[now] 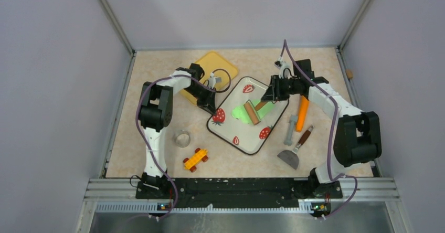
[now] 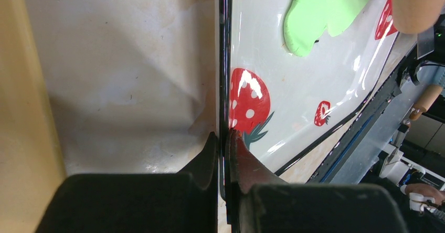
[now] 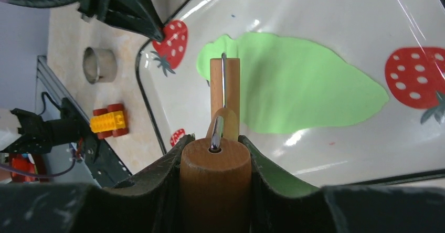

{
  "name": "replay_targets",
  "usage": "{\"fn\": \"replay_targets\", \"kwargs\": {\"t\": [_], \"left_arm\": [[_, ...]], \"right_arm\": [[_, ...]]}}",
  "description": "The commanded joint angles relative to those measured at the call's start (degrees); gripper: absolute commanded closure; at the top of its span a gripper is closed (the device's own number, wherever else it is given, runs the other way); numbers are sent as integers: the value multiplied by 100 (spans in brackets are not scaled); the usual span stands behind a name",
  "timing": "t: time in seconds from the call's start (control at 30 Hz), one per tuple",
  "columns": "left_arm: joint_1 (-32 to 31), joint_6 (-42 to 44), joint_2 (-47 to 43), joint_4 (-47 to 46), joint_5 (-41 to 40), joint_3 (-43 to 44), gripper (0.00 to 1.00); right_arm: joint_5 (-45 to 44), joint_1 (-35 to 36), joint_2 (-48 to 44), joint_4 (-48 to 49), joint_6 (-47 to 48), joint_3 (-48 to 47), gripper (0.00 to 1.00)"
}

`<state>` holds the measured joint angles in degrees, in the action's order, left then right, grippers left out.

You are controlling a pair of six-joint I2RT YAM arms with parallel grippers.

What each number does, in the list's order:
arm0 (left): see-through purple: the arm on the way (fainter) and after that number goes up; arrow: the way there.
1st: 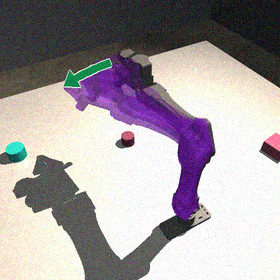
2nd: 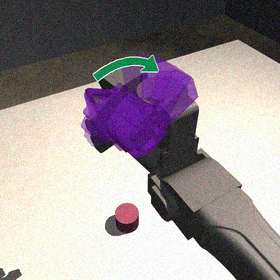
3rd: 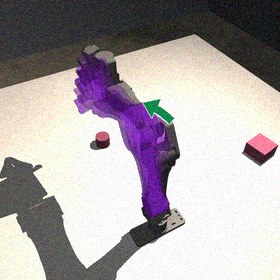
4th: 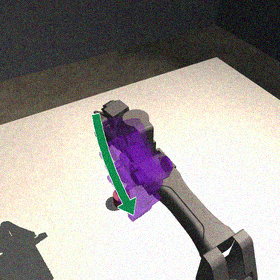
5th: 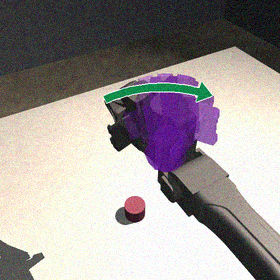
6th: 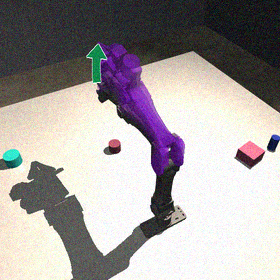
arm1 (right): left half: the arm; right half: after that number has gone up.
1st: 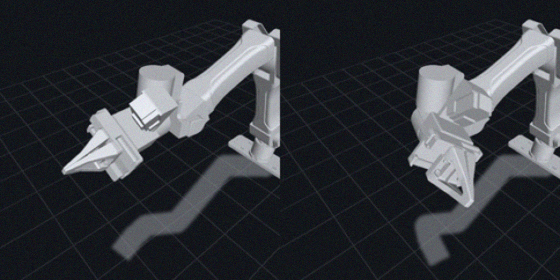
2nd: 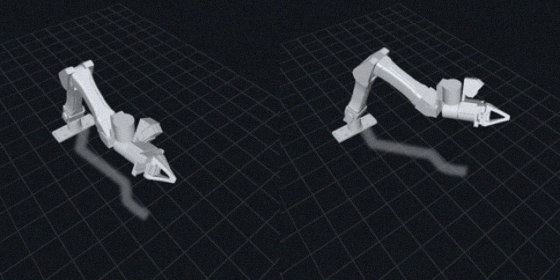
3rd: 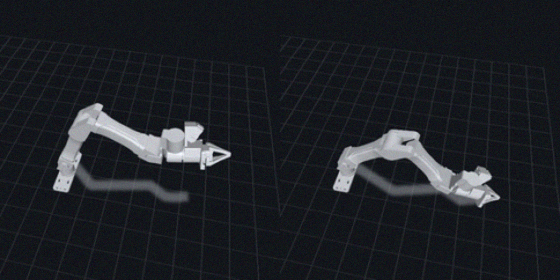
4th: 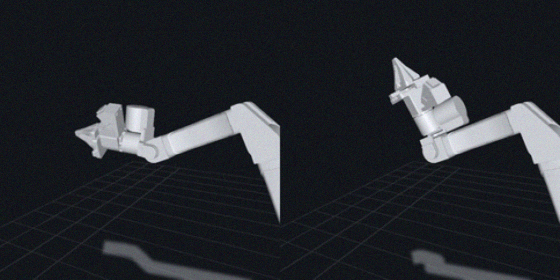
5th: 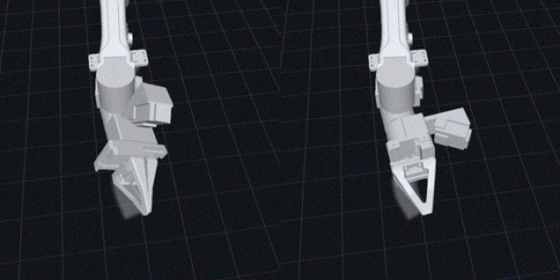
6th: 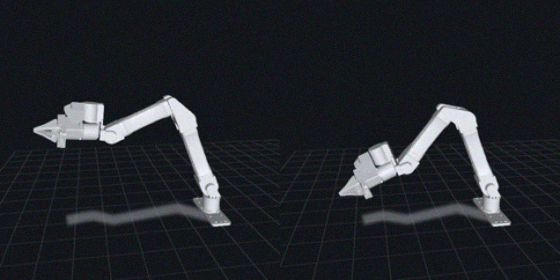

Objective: Roll out the dumpling wrappers from the dough

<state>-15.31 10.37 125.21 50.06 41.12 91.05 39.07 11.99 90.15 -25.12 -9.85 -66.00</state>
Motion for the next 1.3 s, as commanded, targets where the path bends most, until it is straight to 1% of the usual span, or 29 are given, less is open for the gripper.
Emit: {"fn": "replay_targets", "kwargs": {"t": [0.0,0.2,0.4,0.53,0.7,0.87,0.93,1.27], "left_arm": [[81,155,2,93,-576,-82,100],[81,158,-3,76,-570,-100,100],[81,208,-48,65,-581,-181,100],[89,210,-41,50,-583,-201,100],[90,184,-73,15,-576,-231,100],[90,210,-107,27,-589,-269,100],[90,205,-111,21,-595,-271,100],[90,211,-118,30,-581,-245,100]], "right_arm": [[-523,30,-37,-3,292,120,100],[-1611,-85,-51,-49,686,394,100],[-2250,-543,104,60,944,475,100],[-2486,-801,234,69,1431,470,100],[-2719,-1096,372,160,1713,455,100],[-2930,-1176,447,233,1827,405,100],[-3007,-1340,454,253,1837,404,100],[-3300,-1675,474,222,1864,265,100]]}}
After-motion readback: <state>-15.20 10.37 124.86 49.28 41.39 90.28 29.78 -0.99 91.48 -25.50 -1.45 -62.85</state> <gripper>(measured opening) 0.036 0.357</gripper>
